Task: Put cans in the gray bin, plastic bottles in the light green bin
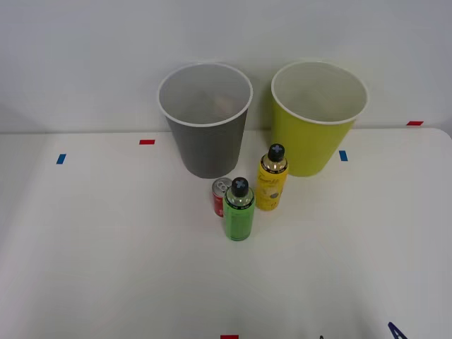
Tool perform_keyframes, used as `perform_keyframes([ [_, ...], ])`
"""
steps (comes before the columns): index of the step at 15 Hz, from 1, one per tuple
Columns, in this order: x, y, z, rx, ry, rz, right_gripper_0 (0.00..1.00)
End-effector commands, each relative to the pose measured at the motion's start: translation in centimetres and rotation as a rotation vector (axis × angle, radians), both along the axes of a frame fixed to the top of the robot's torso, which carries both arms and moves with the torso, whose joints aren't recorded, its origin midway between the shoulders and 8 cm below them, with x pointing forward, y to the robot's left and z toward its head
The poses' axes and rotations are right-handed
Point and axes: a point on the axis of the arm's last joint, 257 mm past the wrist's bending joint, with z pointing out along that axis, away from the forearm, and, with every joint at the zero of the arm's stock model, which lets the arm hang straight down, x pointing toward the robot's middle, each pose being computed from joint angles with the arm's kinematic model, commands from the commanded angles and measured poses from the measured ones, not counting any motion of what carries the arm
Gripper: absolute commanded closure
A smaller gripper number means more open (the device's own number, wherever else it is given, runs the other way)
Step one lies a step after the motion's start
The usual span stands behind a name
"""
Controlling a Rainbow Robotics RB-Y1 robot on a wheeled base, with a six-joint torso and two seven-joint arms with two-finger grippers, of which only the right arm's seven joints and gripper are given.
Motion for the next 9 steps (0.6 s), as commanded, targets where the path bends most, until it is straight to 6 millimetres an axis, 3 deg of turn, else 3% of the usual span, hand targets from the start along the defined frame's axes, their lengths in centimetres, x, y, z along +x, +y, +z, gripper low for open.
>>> perform_keyframes([
  [1, -0.24, -0.09, 0.17, 0.018, -0.003, -0.001, 0.0],
  [9, -0.28, -0.02, 0.18, 0.032, -0.002, -0.003, 0.0],
])
